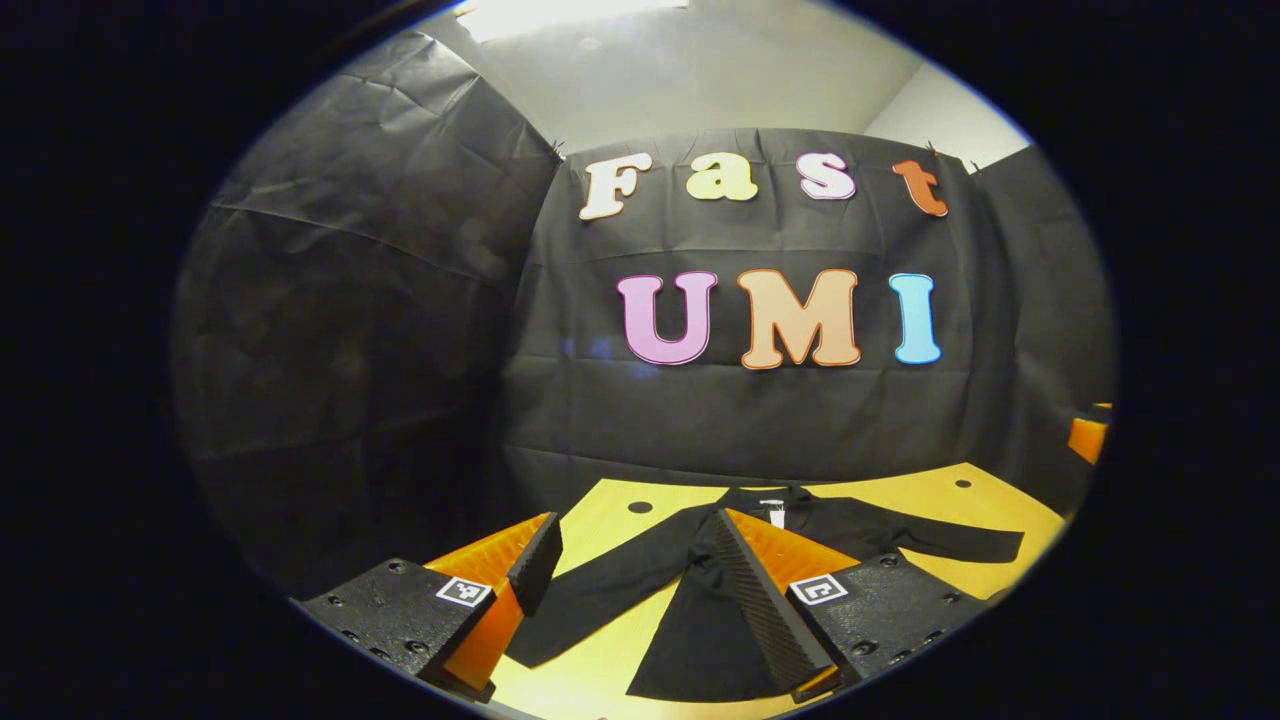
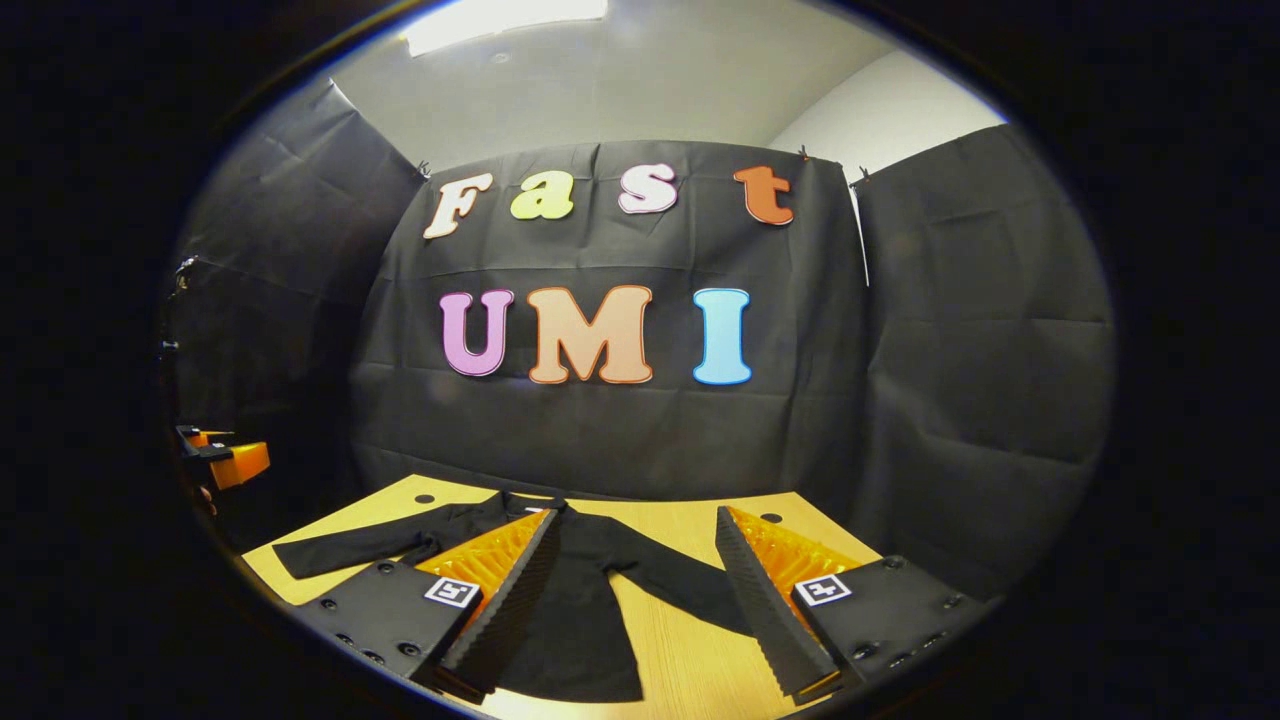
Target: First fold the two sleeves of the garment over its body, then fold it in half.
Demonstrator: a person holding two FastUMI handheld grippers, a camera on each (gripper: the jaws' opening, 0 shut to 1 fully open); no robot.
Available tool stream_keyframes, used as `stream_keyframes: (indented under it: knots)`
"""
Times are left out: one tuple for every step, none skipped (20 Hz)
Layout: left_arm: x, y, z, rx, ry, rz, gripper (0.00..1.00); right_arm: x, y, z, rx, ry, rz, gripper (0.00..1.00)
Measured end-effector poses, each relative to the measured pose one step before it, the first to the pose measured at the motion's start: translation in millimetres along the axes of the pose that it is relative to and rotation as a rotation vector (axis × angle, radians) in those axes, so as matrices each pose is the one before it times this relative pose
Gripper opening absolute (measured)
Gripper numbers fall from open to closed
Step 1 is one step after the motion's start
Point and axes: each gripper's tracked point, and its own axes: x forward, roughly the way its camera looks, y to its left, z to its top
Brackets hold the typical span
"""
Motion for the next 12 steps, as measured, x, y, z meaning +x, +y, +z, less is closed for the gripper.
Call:
stream_keyframes:
  knots:
    - [2.03, 1.07, -2.06, 0.00028, 0.00458, -0.00291, 0.92, 2.23, 1.06, 0.54, -0.00378, -0.00053, -0.00766, 0.98]
    - [3.85, 1.56, -2.01, 0.00173, 0.00611, -0.00328, 0.93, 1.72, 1.86, 0.34, -0.00408, -0.00171, -0.00584, 0.98]
    - [2.54, 3.06, -1.56, 0.00333, 0.00484, -0.00172, 0.92, 3.57, 2.78, -0.09, -0.00707, -0.00100, -0.00402, 1.00]
    - [3.69, 1.92, -0.93, 0.00180, 0.00064, -0.00005, 0.92, 3.15, 1.06, -0.29, -0.01122, -0.00217, -0.00521, 1.00]
    - [2.80, 2.38, -1.38, -0.00007, 0.00407, -0.00136, 0.92, 4.65, -0.44, -0.87, -0.01267, 0.00329, -0.01059, 0.98]
    - [3.67, 0.40, -1.48, 0.00003, 0.00949, -0.00353, 0.92, 4.08, 0.03, -2.30, -0.00837, 0.00530, -0.00559, 0.98]
    - [2.08, 0.69, -2.64, 0.00098, 0.00865, -0.00036, 0.92, 4.02, 1.17, 0.29, -0.00246, 0.00044, 0.00005, 1.00]
    - [1.69, 1.15, 0.52, 0.00021, 0.00179, 0.00227, 0.92, 4.14, 0.01, -0.13, -0.00293, -0.00102, 0.00240, 1.00]
    - [2.51, 0.56, 2.16, -0.00005, -0.00105, 0.00406, 0.93, 5.90, -1.23, -1.01, -0.00300, 0.00313, 0.00088, 1.00]
    - [2.04, 0.91, 1.25, 0.00068, 0.00239, 0.01101, 0.93, 7.00, -1.89, -3.03, -0.00077, 0.01057, 0.00344, 0.98]
    - [2.48, 1.50, 2.12, -0.00203, -0.00284, 0.01530, 0.92, 6.23, -2.28, -0.78, 0.00332, 0.00478, 0.00415, 1.00]
    - [1.58, -0.48, 2.12, -0.00508, -0.00467, 0.01389, 0.92, 6.65, -4.95, 0.15, 0.00379, 0.00136, 0.00200, 1.00]
